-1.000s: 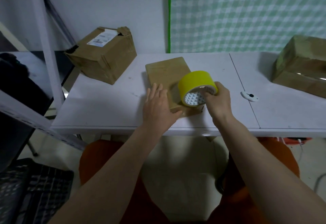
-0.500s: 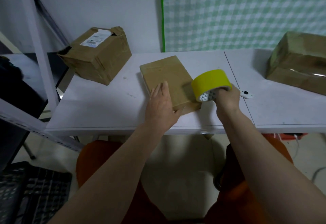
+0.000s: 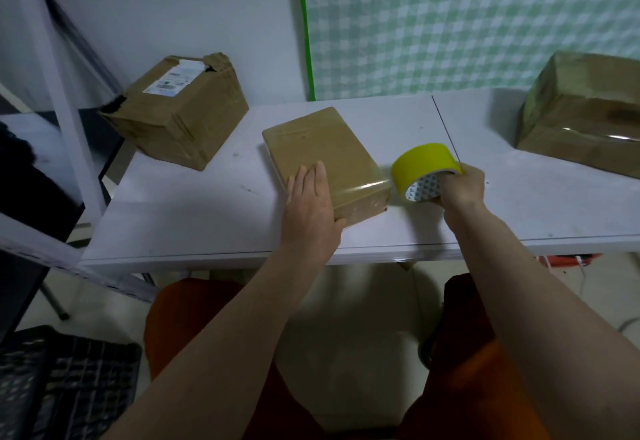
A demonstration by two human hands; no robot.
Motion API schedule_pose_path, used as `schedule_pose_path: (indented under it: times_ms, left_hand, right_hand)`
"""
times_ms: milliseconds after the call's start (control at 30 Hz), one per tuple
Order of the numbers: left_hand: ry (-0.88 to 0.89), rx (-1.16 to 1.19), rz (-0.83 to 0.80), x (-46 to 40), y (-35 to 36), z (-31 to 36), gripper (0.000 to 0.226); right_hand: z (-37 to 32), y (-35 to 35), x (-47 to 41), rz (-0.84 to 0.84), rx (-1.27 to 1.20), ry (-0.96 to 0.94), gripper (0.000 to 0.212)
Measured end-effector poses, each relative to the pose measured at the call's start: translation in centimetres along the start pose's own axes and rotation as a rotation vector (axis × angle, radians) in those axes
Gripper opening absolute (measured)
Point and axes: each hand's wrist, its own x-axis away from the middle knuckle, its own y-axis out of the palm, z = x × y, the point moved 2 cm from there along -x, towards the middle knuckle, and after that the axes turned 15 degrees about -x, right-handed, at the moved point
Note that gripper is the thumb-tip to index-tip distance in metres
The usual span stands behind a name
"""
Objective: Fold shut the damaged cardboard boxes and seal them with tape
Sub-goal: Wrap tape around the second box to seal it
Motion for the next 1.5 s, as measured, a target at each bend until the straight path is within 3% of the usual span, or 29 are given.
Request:
schedule_pose_path:
  times_ms: [200, 300, 367, 500, 567, 667, 767, 867, 1000, 1100, 1267, 1400, 1500]
  left_hand:
    - [0.029, 0.065, 0.041, 0.4, 0.5, -0.9, 0.101]
    - [0.042, 0.088, 0.061, 0.5, 0.8, -1.5, 0.101]
    - [0.037, 0.11, 0.079, 0.6, 0.9, -1.8, 0.101]
    - [-0.004, 0.157, 0.115, 1.2, 1.1, -2.8, 0.102]
    - [-0.03, 0.204, 0.113, 1.4, 0.9, -2.9, 0.108]
    - [0.014, 0.456, 0.092, 0.6, -0.9, -1.9, 0.119]
    - [0.081, 0.668, 0.099, -1.1, -3.4, -1.1, 0.109]
    - [0.13, 0.707, 0.194, -2.4, -4.1, -1.2, 0.096]
    - [0.108, 0.84, 0.118, -2.4, -2.4, -0.5, 0.084]
    - [0.121, 0.774, 0.165, -2.0, -1.5, -1.1, 0.076]
    - [0.152, 0.607, 0.215, -1.2, -2.1, -1.2, 0.072]
    - [0.118, 0.369, 0.212, -1.7, -3.5, -0.1, 0.09]
    - [0.145, 0.303, 0.188, -2.3, -4.0, 0.6, 0.091]
  right_hand:
    - [1.2, 0.4, -0.1, 0.026, 0.087, 0.035, 0.025]
    - [2.0, 0.6, 0.2, 0.055, -0.064, 0.158, 0.024]
    - [2.5, 1.3, 1.3, -0.005, -0.276, 0.294, 0.031]
    - [2.4, 3.5, 4.0, -0.282, -0.473, 0.506, 0.018]
    - [0.9, 4.5, 4.7, -0.341, -0.484, 0.402, 0.01]
    - [-3.0, 6.1, 5.4, -0.334, -0.274, 0.026, 0.013]
    - [-6.5, 6.8, 6.3, -0.346, -0.064, -0.243, 0.022]
    - [-7.6, 6.6, 6.6, -0.344, -0.001, -0.331, 0.021]
    - [-6.6, 6.7, 7.2, -0.415, 0.217, -0.443, 0.027]
    - [-6.5, 6.3, 7.1, -0.393, 0.252, -0.485, 0.027]
    - [-6.2, 4.7, 6.3, -0.245, -0.214, -0.221, 0.029]
    - [-5.0, 4.8, 5.8, -0.265, -0.243, -0.141, 0.021]
    - [-5.0, 5.3, 6.0, -0.259, -0.15, -0.19, 0.021]
